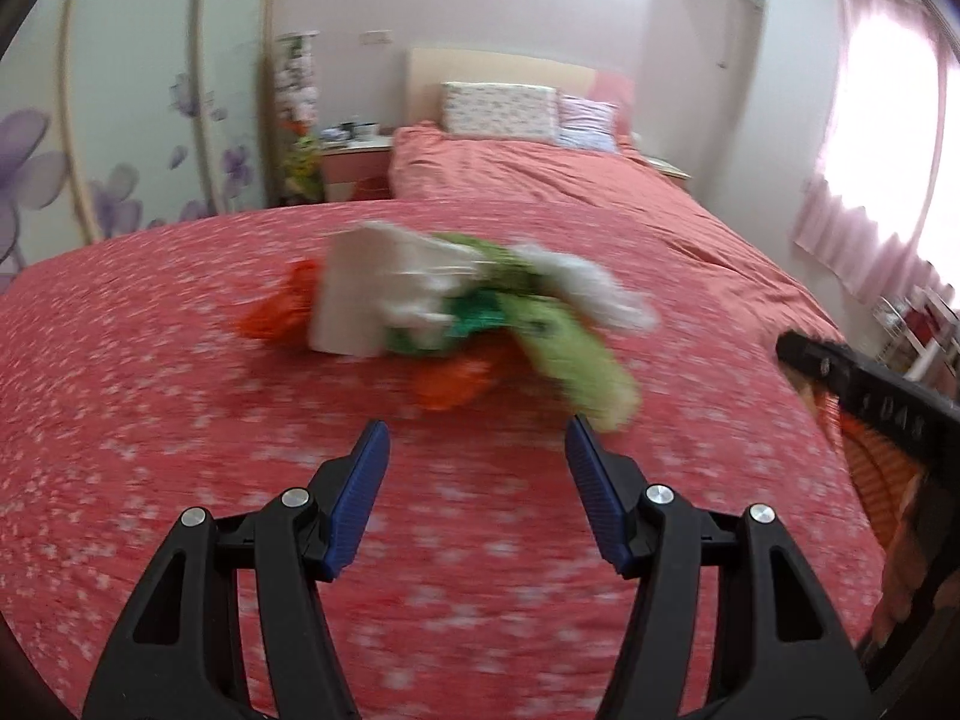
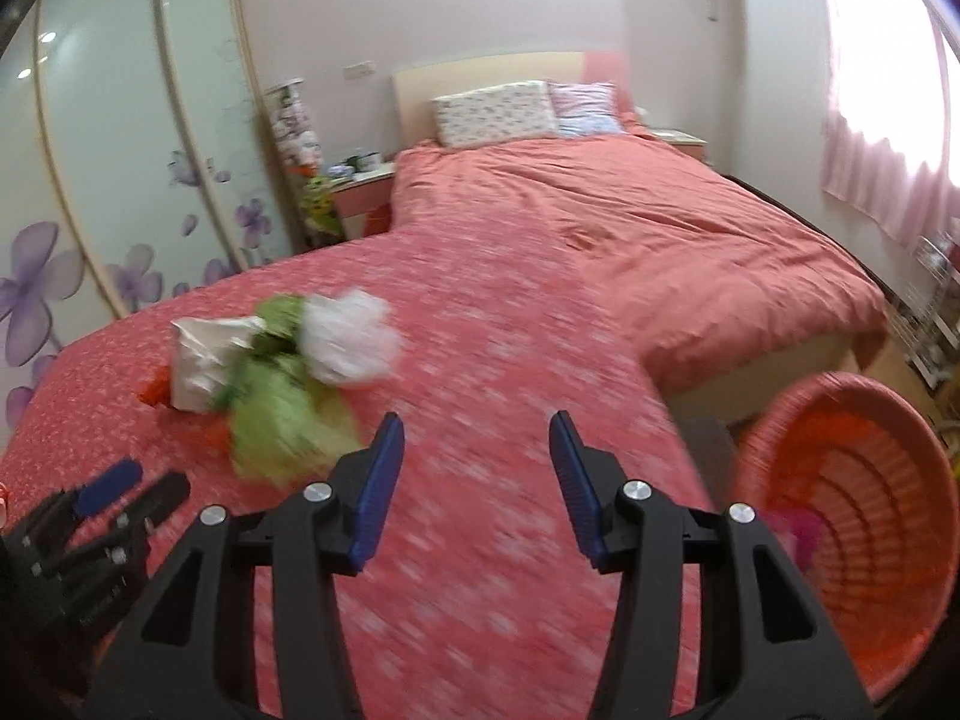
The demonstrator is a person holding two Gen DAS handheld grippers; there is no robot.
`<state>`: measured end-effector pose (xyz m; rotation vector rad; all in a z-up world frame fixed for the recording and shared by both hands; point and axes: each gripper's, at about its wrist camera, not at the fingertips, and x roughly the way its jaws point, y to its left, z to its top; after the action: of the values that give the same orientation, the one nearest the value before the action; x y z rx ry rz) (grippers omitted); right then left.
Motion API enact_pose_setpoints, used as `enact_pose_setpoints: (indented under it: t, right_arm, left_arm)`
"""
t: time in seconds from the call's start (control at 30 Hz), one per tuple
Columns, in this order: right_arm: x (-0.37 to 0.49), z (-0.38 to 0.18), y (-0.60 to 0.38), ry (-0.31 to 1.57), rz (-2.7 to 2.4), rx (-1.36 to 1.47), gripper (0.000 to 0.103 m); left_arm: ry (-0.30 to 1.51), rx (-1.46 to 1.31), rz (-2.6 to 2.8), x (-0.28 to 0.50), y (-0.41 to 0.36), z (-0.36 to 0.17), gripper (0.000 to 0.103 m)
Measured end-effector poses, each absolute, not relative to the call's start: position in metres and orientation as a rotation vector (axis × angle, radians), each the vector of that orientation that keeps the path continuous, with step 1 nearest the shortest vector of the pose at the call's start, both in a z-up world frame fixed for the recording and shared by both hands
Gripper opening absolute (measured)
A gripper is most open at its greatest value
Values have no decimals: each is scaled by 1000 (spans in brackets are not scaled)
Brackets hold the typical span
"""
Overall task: Collect trash
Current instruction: 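Grasp the clear plastic bag with the right tool while the left tool grasps the green-yellow bag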
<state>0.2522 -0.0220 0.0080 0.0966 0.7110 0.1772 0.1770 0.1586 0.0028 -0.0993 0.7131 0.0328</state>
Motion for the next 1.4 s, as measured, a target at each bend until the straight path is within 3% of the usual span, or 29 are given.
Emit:
enact_pose_setpoints:
  t: [0.23, 0.53, 0.77, 1.4]
  right_arm:
    - [314, 8, 50, 739, 258, 47, 36]
    - [355, -19, 79, 812, 251, 19, 36]
    - [353, -33, 66, 841, 250, 20, 19]
    - [286, -19, -40, 758, 185, 114, 17]
  left_arm:
    - [725, -158, 109, 187, 202, -3, 61]
    - [718, -185, 114, 192, 220, -3, 61]
    - [731, -198, 88, 201, 217, -4, 61]
    - [784, -173, -13, 261, 121, 9, 53]
